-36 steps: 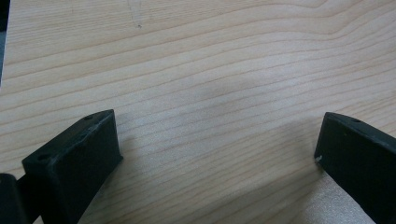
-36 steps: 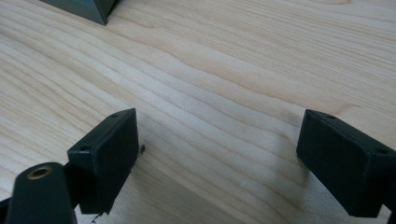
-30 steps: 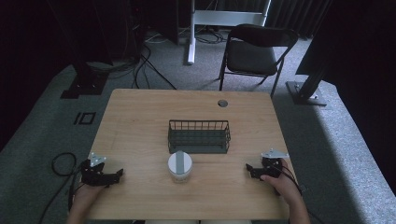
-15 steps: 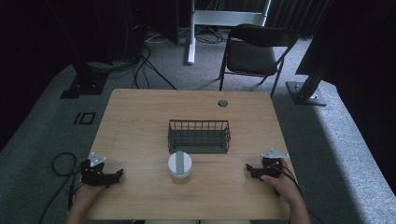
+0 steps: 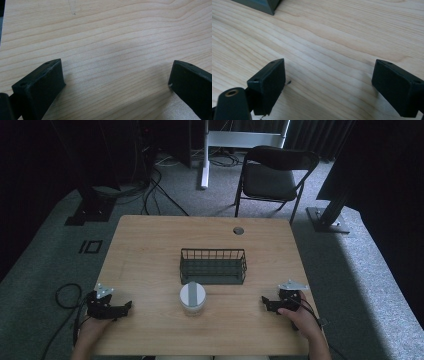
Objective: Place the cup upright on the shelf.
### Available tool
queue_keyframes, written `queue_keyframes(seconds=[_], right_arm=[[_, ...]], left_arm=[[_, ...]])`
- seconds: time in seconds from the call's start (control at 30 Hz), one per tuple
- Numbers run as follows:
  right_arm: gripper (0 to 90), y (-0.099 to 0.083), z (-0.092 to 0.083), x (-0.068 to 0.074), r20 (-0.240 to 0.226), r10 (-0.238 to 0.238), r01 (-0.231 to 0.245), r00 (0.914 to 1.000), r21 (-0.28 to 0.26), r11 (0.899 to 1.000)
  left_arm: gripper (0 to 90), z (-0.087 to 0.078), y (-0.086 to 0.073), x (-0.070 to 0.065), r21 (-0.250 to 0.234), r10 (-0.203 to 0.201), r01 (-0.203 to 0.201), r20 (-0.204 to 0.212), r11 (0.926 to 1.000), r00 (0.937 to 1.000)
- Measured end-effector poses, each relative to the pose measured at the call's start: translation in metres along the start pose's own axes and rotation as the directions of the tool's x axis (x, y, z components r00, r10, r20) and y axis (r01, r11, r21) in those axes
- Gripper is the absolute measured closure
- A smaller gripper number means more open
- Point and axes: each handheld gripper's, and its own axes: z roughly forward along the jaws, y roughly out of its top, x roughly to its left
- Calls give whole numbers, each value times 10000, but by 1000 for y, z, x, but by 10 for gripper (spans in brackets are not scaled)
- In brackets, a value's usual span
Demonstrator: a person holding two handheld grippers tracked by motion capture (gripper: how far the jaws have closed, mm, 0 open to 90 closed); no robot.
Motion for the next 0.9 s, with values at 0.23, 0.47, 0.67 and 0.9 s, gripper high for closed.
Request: queue_keyframes(seconds=[0.23, 0.47, 0.67, 0.9], right_arm=[[116, 8, 1, 10, -169, -236, 234, 9996, -130, 9996], [116, 15, 2, 20, -477, -508, 495, 9976, -291, 9984], [117, 19, 4, 29, -760, -661, 633, 9949, -397, 9972], [117, 24, 4, 41, -1094, -900, 845, 9899, -541, 9950]], left_arm=[[1, 0, 0, 0, -1, -5, 5, 0, 10000, 10000], [1, 0, 0, 0, -1, -9, 9, 1, 10000, 10000], [1, 0, 0, 0, -3, -9, 9, 1, 10000, 10000], [1, 0, 0, 0, -3, -9, 9, 1, 10000, 10000]])
